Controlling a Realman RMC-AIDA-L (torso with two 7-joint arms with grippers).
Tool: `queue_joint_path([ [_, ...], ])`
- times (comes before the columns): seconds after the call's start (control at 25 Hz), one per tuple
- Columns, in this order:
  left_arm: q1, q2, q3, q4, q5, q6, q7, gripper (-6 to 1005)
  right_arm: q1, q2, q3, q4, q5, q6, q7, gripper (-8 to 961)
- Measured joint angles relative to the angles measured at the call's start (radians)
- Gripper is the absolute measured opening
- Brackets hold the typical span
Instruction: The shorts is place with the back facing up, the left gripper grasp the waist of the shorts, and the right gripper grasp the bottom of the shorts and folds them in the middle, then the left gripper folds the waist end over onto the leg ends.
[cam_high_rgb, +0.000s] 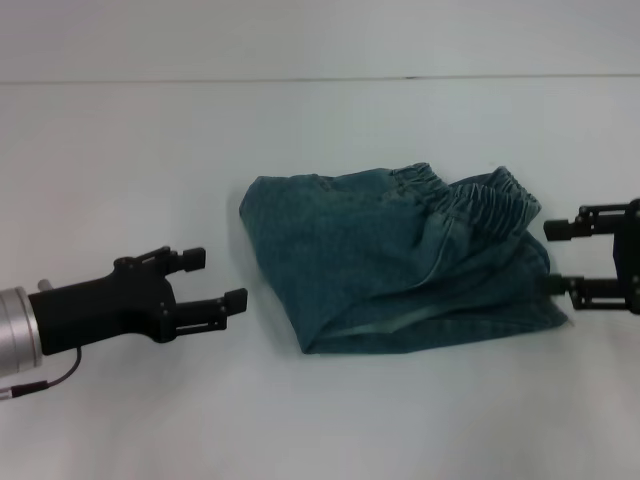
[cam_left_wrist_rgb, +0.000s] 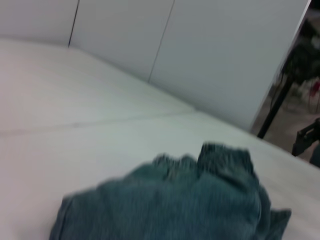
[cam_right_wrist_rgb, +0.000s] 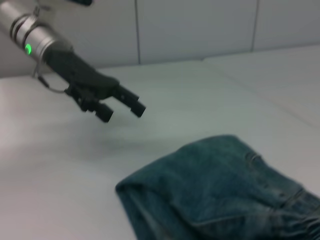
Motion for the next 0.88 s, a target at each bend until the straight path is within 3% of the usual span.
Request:
queue_joint_path([
  [0.2,0.005,-0.002,-0.003,0.001,0.025,-0.001,-0.006,934,-0.006,0.021,0.008,-0.001,-0.047,0.025,-0.032,558],
  [0.4,0.000,-0.002,-0.001,0.001,0.029,0.014,-0.008,934,-0.008,0.026,-0.001,-0.002,-0.049,0.031,-0.033,710],
  [0.88,-0.002,-0.002,0.008,0.001,0.043,0.017,-0.019,934,-0.009,0.033,-0.002,-0.003,-0.051,0.046,-0.033,706],
])
